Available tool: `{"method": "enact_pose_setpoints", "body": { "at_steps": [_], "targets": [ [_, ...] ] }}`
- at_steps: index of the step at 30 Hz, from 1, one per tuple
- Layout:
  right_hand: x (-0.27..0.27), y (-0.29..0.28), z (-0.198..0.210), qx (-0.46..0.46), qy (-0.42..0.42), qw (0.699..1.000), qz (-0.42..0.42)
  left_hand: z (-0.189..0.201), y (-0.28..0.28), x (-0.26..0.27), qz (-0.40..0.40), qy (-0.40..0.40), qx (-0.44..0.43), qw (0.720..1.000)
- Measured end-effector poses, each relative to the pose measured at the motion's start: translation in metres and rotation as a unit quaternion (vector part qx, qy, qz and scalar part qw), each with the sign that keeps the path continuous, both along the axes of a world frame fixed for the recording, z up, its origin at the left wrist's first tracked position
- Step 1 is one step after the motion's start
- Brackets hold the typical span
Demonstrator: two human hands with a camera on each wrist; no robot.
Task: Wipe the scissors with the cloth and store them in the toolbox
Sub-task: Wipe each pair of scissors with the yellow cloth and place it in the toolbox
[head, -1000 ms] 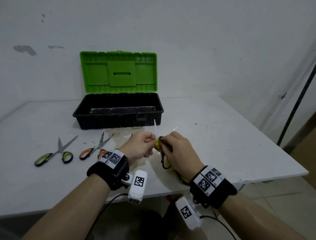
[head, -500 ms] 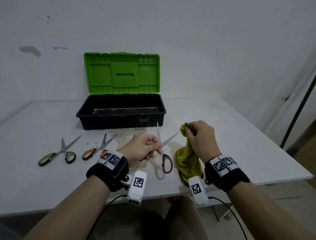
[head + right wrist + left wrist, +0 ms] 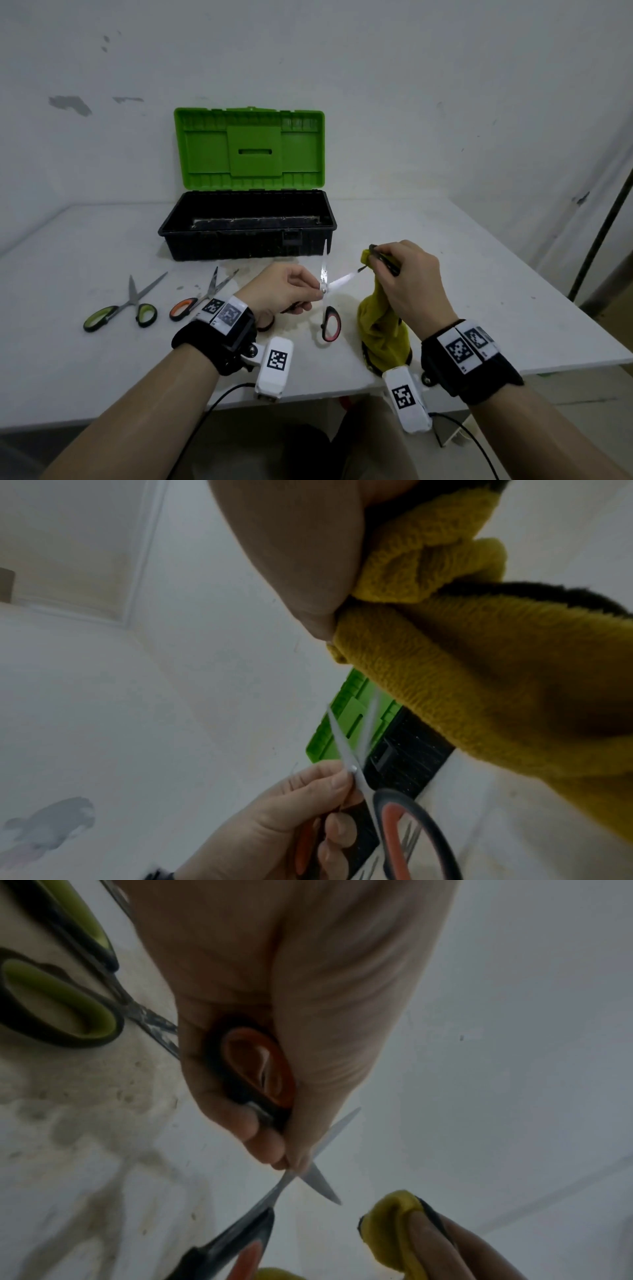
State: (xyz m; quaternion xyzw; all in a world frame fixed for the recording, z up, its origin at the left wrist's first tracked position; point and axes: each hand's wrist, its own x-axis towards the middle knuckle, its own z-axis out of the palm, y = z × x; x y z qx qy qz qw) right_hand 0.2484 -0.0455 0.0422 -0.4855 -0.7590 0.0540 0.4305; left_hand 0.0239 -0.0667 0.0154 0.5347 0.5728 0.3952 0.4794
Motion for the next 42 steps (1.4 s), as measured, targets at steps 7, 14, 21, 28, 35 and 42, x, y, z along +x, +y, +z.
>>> {"method": "enact_pose_setpoints", "body": {
  "at_steps": [7, 14, 21, 28, 35, 42],
  "targets": [
    [0.000, -0.011, 0.013, 0.033, -0.014, 0.998, 0.046, 0.003, 0.000, -0.007, -0.002, 0.046, -0.026, 0.999],
    [-0.026, -0.021, -0.017, -0.029, -0.175, 0.968, 0.176, 0.003, -0.003, 0.000, -0.031, 0.036, -0.020, 0.999],
    [-0.031, -0.011, -0.023, -0.054, -0.136, 0.982, 0.119, -0.001, -0.008, -0.002, -0.066, 0.091, 0.036, 0.993],
    [-0.022, -0.002, 0.002, -0.035, -0.061, 0.996, 0.054, -0.004, -0.007, -0.003, -0.032, 0.029, -0.003, 0.999],
    [-0.037, -0.021, -0.025, -0.056, -0.125, 0.981, 0.140, -0.009, -0.003, 0.001, -0.055, 0.066, 0.067, 0.994],
    [-0.023, 0.019, -0.011, -0.063, -0.048, 0.997, 0.005, -0.015, -0.005, -0.001, -0.037, 0.075, 0.044, 0.996]
  ]
}}
